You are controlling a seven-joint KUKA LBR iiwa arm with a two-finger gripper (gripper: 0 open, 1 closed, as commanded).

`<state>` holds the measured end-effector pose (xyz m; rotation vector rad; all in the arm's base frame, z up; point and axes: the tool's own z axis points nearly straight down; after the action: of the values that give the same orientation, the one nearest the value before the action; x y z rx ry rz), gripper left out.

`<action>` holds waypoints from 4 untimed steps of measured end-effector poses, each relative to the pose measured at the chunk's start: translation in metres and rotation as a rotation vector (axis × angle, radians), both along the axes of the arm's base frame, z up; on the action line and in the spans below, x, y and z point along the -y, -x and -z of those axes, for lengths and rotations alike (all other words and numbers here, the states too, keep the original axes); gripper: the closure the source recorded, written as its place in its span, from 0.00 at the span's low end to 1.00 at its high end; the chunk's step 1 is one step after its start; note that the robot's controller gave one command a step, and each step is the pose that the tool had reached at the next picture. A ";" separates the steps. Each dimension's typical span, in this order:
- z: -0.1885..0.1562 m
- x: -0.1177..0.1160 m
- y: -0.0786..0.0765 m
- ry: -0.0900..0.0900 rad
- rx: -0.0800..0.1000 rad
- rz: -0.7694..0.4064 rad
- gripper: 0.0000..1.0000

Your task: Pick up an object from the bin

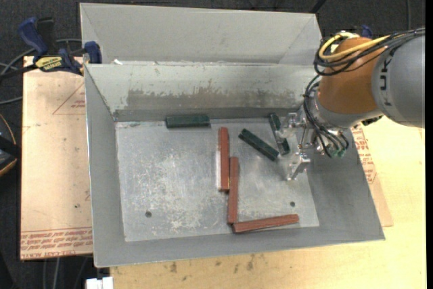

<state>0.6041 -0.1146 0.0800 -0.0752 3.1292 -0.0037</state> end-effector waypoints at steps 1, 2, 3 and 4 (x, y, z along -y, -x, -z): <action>-0.001 -0.001 -0.002 0.000 0.007 -0.001 1.00; 0.000 -0.001 0.000 -0.001 0.000 -0.001 0.00; -0.001 -0.001 -0.004 0.000 0.021 0.000 1.00; 0.001 -0.001 0.000 -0.001 -0.002 0.000 0.00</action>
Offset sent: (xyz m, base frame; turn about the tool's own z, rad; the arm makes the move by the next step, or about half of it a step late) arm 0.0000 0.0000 0.0000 0.0000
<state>0.6036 -0.1140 0.0794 -0.0749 3.1309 -0.0020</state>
